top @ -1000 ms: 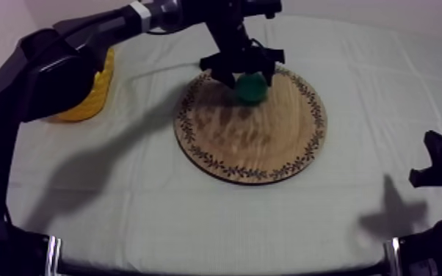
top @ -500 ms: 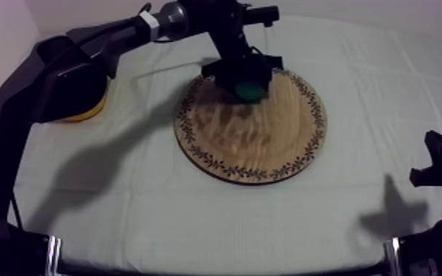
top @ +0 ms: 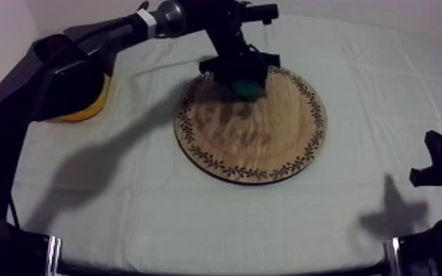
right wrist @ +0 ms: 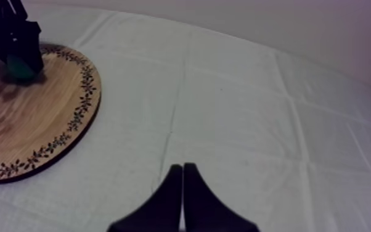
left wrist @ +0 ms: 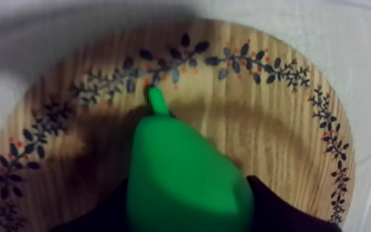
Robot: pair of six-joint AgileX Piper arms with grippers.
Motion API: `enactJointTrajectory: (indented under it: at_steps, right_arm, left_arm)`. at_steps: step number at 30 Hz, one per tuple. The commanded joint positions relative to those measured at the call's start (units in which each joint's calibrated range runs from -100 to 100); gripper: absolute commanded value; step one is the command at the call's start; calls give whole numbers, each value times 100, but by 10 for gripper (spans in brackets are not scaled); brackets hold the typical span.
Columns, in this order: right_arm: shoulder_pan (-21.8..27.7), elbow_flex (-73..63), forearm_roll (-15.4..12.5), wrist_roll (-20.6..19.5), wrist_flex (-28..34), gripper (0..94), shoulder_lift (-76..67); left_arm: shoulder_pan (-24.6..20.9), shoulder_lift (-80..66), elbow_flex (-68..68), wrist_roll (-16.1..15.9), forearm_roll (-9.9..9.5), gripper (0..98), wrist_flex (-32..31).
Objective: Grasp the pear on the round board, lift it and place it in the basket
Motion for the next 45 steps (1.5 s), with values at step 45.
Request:
enactJointTrajectory:
  at_steps: [45]
  right_arm:
    - [-3, 0, -5, 0, 3, 3, 4]
  left_arm:
    - [-2780, -6853, 7575, -1204, -465, 368, -261]
